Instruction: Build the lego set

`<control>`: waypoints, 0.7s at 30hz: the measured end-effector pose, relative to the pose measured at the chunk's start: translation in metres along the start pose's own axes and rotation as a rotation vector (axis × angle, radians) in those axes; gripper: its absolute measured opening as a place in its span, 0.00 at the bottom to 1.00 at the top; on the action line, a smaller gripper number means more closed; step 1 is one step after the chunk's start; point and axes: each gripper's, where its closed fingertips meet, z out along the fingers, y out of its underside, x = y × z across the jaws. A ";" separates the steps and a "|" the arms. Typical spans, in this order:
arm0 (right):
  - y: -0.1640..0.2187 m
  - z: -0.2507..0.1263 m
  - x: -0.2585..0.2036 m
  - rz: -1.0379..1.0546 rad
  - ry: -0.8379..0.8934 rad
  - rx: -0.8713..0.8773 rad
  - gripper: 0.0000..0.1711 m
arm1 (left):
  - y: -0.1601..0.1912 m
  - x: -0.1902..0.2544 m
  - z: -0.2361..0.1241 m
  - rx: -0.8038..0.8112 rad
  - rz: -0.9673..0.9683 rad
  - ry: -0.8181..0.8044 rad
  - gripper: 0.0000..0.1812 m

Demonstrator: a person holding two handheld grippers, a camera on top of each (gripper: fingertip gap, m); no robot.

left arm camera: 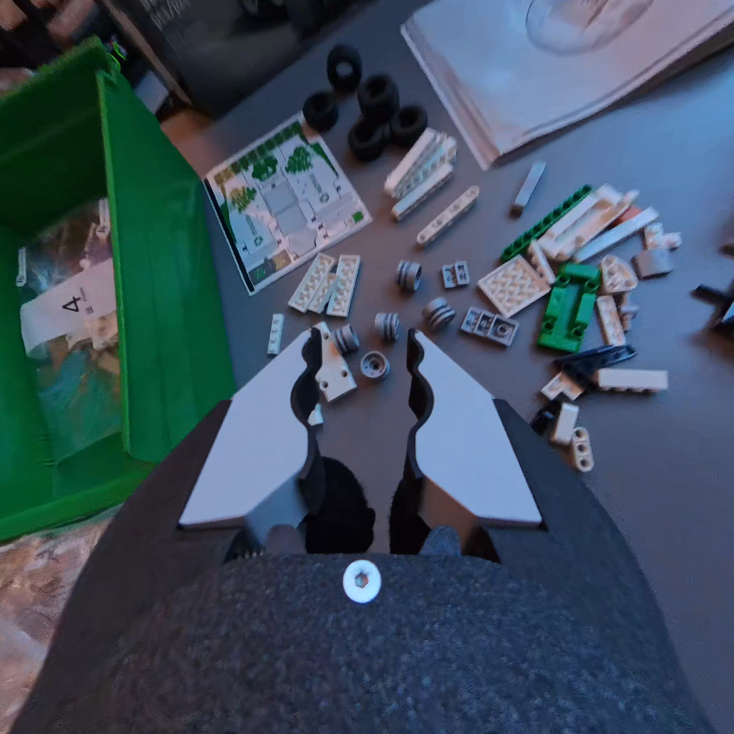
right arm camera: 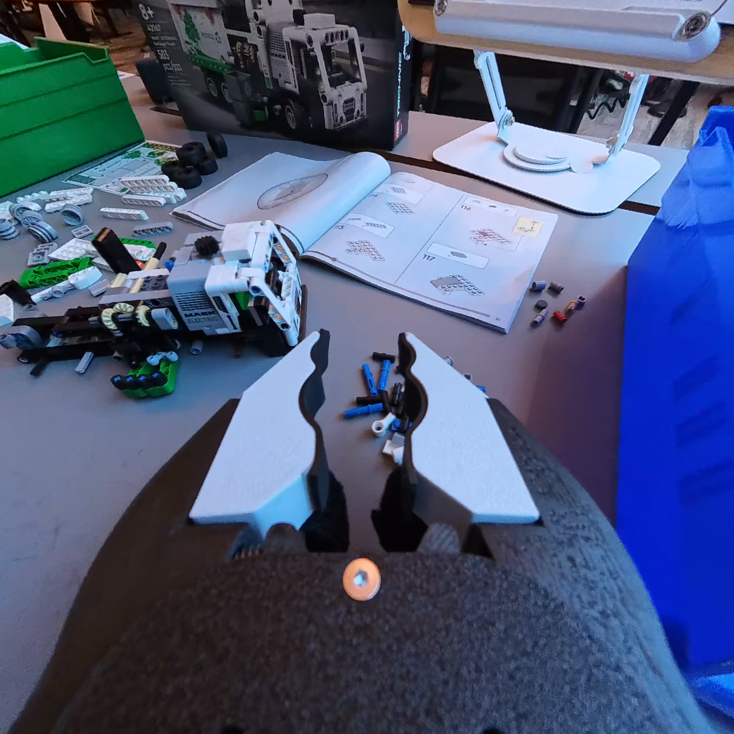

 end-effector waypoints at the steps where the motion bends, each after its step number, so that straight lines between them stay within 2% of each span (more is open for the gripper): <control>1: 0.000 0.000 -0.001 0.002 -0.002 0.004 0.20 | 0.006 -0.003 0.004 -0.044 0.023 0.018 0.23; 4: 0.001 0.000 -0.001 0.000 0.002 0.003 0.20 | 0.015 0.012 0.015 -0.116 0.084 0.172 0.23; 6: 0.002 0.001 -0.001 -0.013 0.009 -0.001 0.19 | 0.003 0.035 0.017 -0.065 0.127 0.305 0.23; 9: 0.003 0.003 -0.003 -0.032 0.014 -0.013 0.19 | -0.007 0.073 0.024 -0.041 0.300 0.477 0.24; 13: 0.003 0.003 -0.003 -0.038 0.015 -0.010 0.19 | -0.005 0.091 0.045 -0.156 0.517 0.573 0.24; 21: 0.001 0.001 -0.001 -0.010 0.005 0.008 0.18 | -0.001 0.094 0.057 -0.295 0.686 0.653 0.21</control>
